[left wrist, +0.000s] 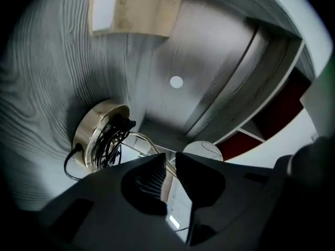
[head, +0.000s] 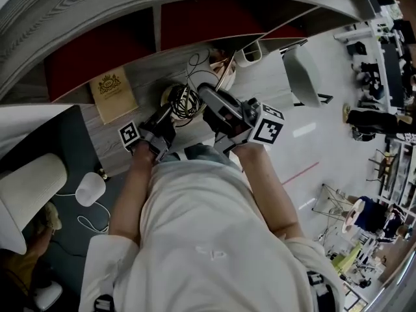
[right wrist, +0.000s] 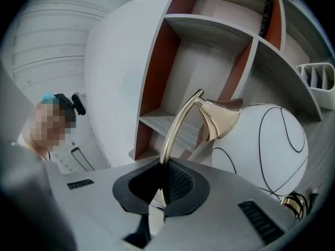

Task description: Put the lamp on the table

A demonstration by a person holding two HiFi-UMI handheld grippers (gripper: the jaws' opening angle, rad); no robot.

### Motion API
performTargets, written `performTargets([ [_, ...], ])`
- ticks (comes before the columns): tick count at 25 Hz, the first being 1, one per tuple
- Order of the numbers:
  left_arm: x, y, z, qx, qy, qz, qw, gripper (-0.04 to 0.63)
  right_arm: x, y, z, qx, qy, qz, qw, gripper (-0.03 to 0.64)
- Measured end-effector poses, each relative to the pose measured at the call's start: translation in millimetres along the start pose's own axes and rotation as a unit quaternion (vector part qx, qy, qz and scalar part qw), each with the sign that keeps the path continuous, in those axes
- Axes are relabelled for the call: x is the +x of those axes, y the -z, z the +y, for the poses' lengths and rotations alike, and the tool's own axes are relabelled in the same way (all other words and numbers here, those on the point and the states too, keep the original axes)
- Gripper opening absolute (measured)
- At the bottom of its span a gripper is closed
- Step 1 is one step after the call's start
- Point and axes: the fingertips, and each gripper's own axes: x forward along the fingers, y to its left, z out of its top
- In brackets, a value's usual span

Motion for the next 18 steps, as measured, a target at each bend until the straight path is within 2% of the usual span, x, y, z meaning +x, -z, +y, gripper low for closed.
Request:
performTargets([
  [1,-5,0,-5,0.02,-0.005,0.007,0.9998,0.052,2,1,0,0.0,0.0,0.001,1.0,0.029],
  [4,-22,3,-19,0.071,-0.02,0.022,0.9971,0.017,7,3,1,0.0,-0.003,0.004,1.0,0.029],
  [12,-66,-7,-62,0.107,-0.002,-0.02,0.9941,0.015,26,16,6,-0.007,-0.007,0.023,1.0,0.031],
  [16,-83,-8,-93,0.11,0.032,-0.047,0.9923,0.015,36,25,10,-0.013,-0.016,0.037,0.999,0.031],
  [18,-91,-8,-106,0.125,0.038,-0.053,0.9899,0.015,40,29,10,-0.016,-0.016,0.042,0.999,0.031],
])
